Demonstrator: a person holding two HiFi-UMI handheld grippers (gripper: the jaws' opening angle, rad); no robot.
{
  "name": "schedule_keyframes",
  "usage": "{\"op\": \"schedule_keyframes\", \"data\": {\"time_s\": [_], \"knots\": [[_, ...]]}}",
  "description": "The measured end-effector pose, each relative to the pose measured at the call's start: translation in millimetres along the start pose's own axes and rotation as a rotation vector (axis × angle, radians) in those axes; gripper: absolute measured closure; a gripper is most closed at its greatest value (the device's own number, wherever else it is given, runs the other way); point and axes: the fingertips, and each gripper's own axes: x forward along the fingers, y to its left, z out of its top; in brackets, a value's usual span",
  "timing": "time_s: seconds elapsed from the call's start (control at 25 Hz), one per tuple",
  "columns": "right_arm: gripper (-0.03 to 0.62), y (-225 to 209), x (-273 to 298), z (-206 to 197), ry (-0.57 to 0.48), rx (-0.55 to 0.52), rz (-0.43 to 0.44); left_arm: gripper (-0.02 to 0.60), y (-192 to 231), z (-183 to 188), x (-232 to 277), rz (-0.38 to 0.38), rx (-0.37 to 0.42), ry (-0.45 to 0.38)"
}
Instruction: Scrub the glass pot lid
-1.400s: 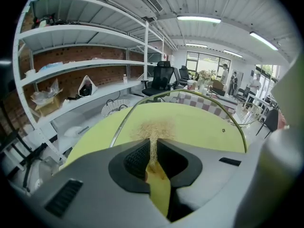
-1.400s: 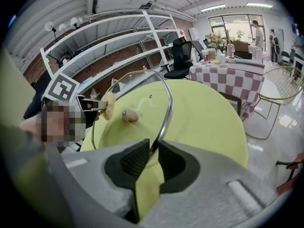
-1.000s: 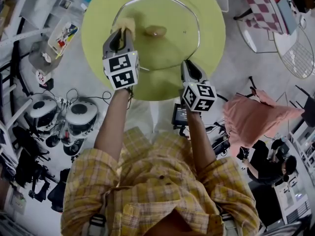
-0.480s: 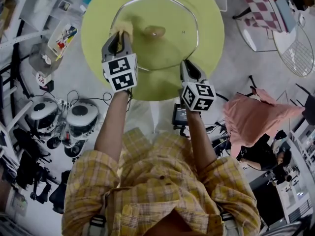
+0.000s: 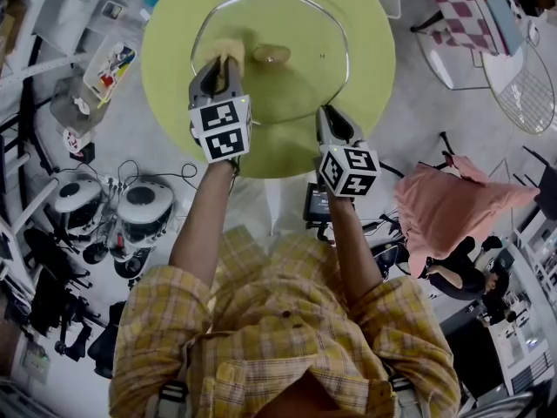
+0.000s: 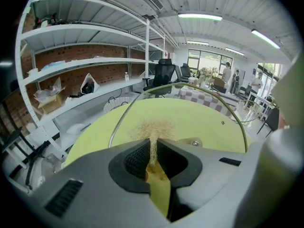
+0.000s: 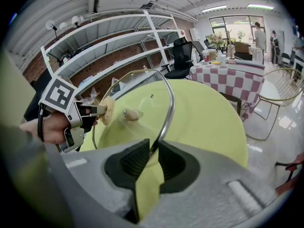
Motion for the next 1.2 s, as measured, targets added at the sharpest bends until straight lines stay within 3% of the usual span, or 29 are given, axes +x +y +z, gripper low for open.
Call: {"op": "schedule_keyframes", "data": {"time_s": [0.88, 1.2], "knots": [[0.539, -0.2, 0.7, -2.2, 0.013, -0.016, 0.033, 0.538, -72.6, -5.2, 14.7, -0.153, 0.023, 0.018], [0.540, 2.4, -0.3, -3.0, 0.025, -0.017, 0.049, 0.538, -84.5, -4.2, 14.2, -0.164, 0.025, 0.014]]}}
